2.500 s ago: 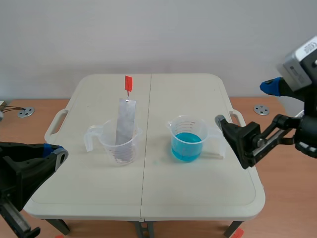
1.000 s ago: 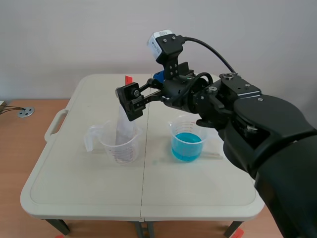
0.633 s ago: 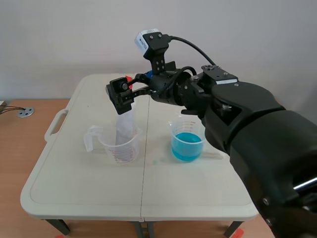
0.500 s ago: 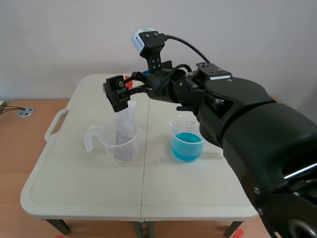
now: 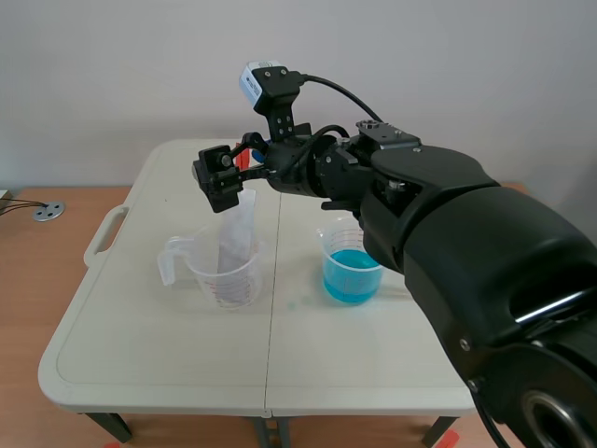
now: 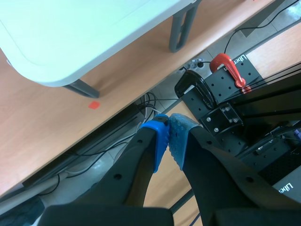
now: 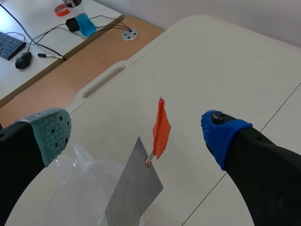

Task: Hold the metal plate by the orange handle, dip it into the blue solution, take it out and point at it, then put the plate back in the beaker on the left.
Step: 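Lift the metal plate out of the left beaker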

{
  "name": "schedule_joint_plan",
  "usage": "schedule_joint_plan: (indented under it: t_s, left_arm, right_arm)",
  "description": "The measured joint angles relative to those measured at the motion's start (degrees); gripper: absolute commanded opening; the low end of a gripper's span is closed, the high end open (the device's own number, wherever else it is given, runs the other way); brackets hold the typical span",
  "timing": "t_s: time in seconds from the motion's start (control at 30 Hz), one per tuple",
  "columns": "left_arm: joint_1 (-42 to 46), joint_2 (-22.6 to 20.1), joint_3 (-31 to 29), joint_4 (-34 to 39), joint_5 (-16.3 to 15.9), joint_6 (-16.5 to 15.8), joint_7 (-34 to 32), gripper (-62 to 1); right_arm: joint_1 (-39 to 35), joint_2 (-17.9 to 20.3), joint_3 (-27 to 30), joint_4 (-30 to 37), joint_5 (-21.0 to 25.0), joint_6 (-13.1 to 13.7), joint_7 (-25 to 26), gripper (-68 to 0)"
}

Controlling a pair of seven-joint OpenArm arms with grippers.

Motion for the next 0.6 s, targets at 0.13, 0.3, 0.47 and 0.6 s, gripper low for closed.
schedule_joint_plan:
  t_s: [0.13,0.3,0.47,0.6]
  left_arm:
    - [0.0,0.0,0.0,0.0,0.0,0.0,0.2,-59.7]
    - [0.0,0.0,0.0,0.0,0.0,0.0,0.2,-59.7]
    - [0.0,0.0,0.0,0.0,0.0,0.0,0.2,-59.7]
    - [0.0,0.0,0.0,0.0,0.0,0.0,0.9,-59.7]
  right_arm:
    - [0.0,0.0,0.0,0.0,0.0,0.0,0.0,-29.0]
    - [0.0,0.0,0.0,0.0,0.0,0.0,0.0,-37.3]
    - [0.0,0.0,0.0,0.0,0.0,0.0,0.0,-44.3]
    - [0.0,0.0,0.0,0.0,0.0,0.0,0.0,-52.8]
